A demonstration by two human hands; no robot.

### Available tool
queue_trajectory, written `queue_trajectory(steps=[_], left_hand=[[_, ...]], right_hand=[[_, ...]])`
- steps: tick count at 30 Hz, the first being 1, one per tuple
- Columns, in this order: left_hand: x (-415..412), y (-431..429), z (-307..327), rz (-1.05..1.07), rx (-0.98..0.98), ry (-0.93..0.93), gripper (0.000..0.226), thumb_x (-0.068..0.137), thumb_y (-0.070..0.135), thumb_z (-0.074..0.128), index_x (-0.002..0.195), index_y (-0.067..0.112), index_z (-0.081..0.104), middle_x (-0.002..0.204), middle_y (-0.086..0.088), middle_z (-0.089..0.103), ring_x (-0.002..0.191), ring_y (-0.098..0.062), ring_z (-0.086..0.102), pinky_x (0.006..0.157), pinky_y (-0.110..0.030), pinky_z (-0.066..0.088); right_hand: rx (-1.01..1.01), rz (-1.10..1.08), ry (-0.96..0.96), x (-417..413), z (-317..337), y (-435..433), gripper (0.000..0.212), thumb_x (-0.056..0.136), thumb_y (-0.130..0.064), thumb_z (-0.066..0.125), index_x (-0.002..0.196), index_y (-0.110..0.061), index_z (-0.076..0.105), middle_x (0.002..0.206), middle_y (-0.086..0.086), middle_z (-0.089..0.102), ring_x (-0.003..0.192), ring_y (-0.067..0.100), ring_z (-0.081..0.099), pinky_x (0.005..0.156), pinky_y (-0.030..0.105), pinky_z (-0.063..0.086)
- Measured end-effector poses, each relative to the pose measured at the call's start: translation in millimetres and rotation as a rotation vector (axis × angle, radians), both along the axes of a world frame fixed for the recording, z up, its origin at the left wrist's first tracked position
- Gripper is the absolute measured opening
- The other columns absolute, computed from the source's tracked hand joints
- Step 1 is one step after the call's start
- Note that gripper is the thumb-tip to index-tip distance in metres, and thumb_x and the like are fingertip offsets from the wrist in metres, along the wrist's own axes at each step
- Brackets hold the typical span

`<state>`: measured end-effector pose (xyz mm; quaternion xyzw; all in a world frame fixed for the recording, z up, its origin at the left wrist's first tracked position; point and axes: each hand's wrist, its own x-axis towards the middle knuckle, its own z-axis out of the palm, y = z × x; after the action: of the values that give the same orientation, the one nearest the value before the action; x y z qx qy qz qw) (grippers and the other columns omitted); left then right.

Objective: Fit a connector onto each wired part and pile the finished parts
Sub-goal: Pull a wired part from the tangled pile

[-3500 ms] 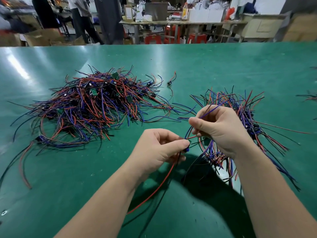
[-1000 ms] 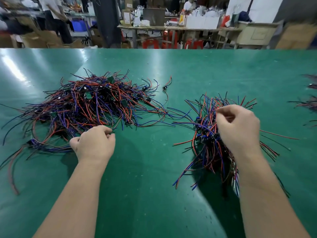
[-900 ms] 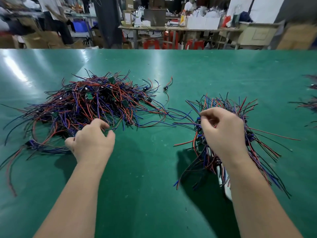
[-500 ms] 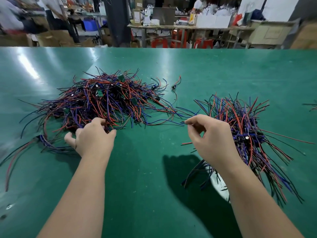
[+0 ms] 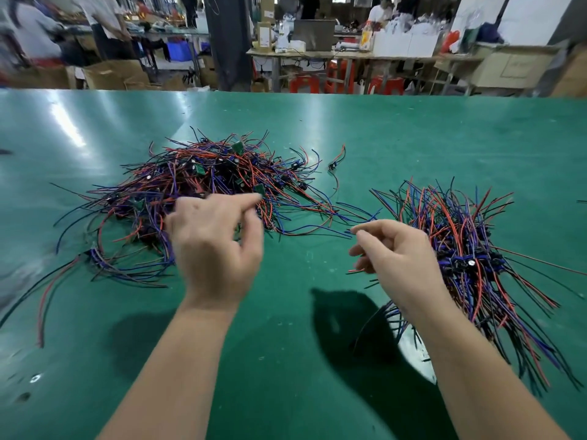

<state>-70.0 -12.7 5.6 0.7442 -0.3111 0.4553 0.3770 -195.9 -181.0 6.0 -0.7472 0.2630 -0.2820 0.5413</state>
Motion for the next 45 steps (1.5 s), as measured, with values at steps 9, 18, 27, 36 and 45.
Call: queue_trajectory(steps=[9, 18, 27, 36, 45], left_hand=[[-79.0, -44.7, -17.2, -0.787, 0.269, -0.012, 0.031, 0.076, 0.019, 0.062, 0.106, 0.016, 0.066, 0.076, 0.004, 0.064, 0.07, -0.02, 0.056, 0.072, -0.034, 0.046], [-41.7, -43.0, -9.4, -0.82, -0.375, 1.348, 0.045, 0.09, 0.053, 0.048, 0.084, 0.014, 0.07, 0.071, -0.001, 0.073, 0.055, -0.012, 0.062, 0.049, -0.024, 0.05], [-36.7, -37.3, -0.7, -1.077, -0.899, 1.485, 0.023, 0.072, 0.026, 0.065, 0.087, 0.009, 0.067, 0.089, -0.005, 0.075, 0.07, -0.009, 0.069, 0.059, -0.023, 0.057], [-23.6, -32.1, -7.6, -0.79, -0.581, 1.116, 0.017, 0.086, 0.008, 0.067, 0.086, 0.024, 0.072, 0.069, 0.011, 0.066, 0.05, -0.002, 0.05, 0.046, -0.019, 0.048], [-42.8, -39.7, -26.2, -0.793, 0.29, 0.868, 0.027, 0.073, 0.028, 0.07, 0.094, 0.044, 0.07, 0.062, 0.02, 0.059, 0.047, -0.003, 0.031, 0.049, -0.016, 0.032]], right_hand=[[0.724, 0.374, -0.072, -1.5, 8.2, 5.6, 0.021, 0.092, -0.009, 0.051, 0.107, 0.001, 0.063, 0.082, 0.013, 0.072, 0.068, 0.019, 0.065, 0.059, 0.023, 0.054], [0.558, 0.593, -0.273, -6.3, 8.7, 9.7, 0.021, 0.081, -0.015, 0.057, 0.091, -0.016, 0.075, 0.087, 0.009, 0.073, 0.06, 0.013, 0.063, 0.06, 0.021, 0.05], [0.57, 0.908, -0.077, -6.4, 1.2, 20.7, 0.023, 0.087, -0.021, 0.058, 0.104, -0.019, 0.072, 0.109, 0.01, 0.071, 0.077, 0.02, 0.069, 0.067, 0.021, 0.051], [0.395, 0.5, -0.038, 3.4, -2.3, 17.8, 0.026, 0.076, -0.041, 0.065, 0.087, -0.018, 0.064, 0.092, 0.003, 0.072, 0.076, 0.016, 0.065, 0.062, 0.021, 0.047], [0.44, 0.209, -0.084, 4.3, -6.6, 1.2, 0.006, 0.077, -0.013, 0.071, 0.077, -0.008, 0.068, 0.067, 0.003, 0.065, 0.054, 0.008, 0.054, 0.048, 0.015, 0.041]])
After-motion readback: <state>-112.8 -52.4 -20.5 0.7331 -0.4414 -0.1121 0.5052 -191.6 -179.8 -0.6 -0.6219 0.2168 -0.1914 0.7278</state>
